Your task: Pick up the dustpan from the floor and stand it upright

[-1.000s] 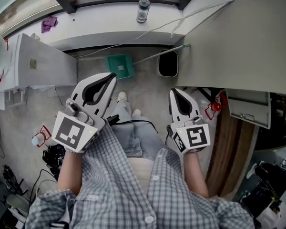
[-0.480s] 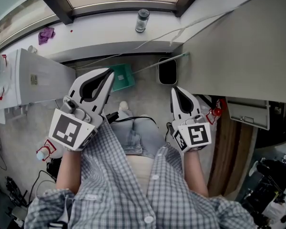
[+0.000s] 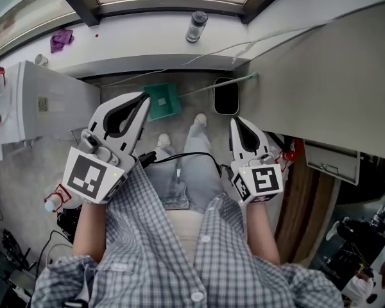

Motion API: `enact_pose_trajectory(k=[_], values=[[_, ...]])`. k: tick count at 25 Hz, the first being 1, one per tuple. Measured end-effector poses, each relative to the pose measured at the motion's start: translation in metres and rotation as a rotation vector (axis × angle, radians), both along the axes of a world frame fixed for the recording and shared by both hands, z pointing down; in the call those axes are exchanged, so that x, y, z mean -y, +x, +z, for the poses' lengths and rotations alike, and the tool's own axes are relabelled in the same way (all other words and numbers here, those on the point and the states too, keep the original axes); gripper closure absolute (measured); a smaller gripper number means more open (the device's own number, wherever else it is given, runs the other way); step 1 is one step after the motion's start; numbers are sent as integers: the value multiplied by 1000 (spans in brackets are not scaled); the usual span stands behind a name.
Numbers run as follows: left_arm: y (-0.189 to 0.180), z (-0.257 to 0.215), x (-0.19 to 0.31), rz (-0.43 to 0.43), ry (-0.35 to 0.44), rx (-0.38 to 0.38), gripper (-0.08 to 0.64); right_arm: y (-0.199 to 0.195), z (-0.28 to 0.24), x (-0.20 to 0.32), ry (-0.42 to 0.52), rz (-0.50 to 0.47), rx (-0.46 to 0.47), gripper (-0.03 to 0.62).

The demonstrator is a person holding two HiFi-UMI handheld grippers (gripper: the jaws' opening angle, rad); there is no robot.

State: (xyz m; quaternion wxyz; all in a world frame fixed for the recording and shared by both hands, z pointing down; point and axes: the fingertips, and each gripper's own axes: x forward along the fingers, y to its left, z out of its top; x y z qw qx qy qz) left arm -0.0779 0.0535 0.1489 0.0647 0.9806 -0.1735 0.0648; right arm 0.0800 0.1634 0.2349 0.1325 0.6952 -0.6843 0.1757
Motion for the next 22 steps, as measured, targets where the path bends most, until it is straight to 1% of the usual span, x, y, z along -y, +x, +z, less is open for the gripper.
enact_pose_trajectory(k=[3,5,7,9,13,18,20,22], values=[[1,3,7,-47,-11,16,554,8,3,11,-4,-23,7,586],[6,5,9,-56,-12,15,554,15,5,18,-10,-44,10,586],[17,6,9,-45,-15,16,554,23,9,21,-23,-66,6,586],[29,12,10,-30,-23,35,554,33,14,23,-43,-77,4,586],[50,26,11,-32,-58,55,554,54,33,22,-95,-84,12,586],[75,47,5,-3,-108,103,554,78,61,22,-152,-73,70,586],[87,58,4,20,-123,123,554,87,72,24,-169,-76,80,586],[101,70,6,23,-134,136,554,99,84,26,-185,-79,86,586]])
